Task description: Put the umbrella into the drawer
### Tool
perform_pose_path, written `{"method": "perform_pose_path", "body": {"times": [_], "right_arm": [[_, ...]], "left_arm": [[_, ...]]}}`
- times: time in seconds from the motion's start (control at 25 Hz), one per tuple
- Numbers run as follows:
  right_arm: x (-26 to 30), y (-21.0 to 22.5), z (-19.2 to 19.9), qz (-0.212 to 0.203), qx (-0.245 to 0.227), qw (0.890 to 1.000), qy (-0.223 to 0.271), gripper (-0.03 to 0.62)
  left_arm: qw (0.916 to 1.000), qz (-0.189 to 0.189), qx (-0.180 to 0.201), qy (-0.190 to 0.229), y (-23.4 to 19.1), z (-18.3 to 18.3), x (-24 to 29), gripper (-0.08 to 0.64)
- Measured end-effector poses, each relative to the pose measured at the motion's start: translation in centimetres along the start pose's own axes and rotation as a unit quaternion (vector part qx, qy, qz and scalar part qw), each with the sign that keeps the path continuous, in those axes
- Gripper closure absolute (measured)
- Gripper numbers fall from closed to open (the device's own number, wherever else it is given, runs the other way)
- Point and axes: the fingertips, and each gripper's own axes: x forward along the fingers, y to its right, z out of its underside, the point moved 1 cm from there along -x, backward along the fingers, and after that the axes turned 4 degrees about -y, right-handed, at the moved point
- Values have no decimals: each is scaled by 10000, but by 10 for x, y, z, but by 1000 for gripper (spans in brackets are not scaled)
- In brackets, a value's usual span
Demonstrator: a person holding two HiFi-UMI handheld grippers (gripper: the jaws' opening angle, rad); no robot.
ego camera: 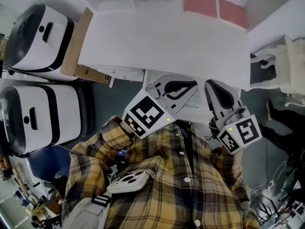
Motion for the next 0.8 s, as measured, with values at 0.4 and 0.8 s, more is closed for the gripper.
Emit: {"method": "perform_pose_path", "body": {"times": [0.4,0.8], "right_arm": [[1,-2,2,-48,98,9999,23,575],[3,-1,4,-61,125,9999,27,575]], "left_arm": [[10000,-26,-26,-91,1,5,-2,538],[9999,-1,6,-164,0,9,-1,538]]}}
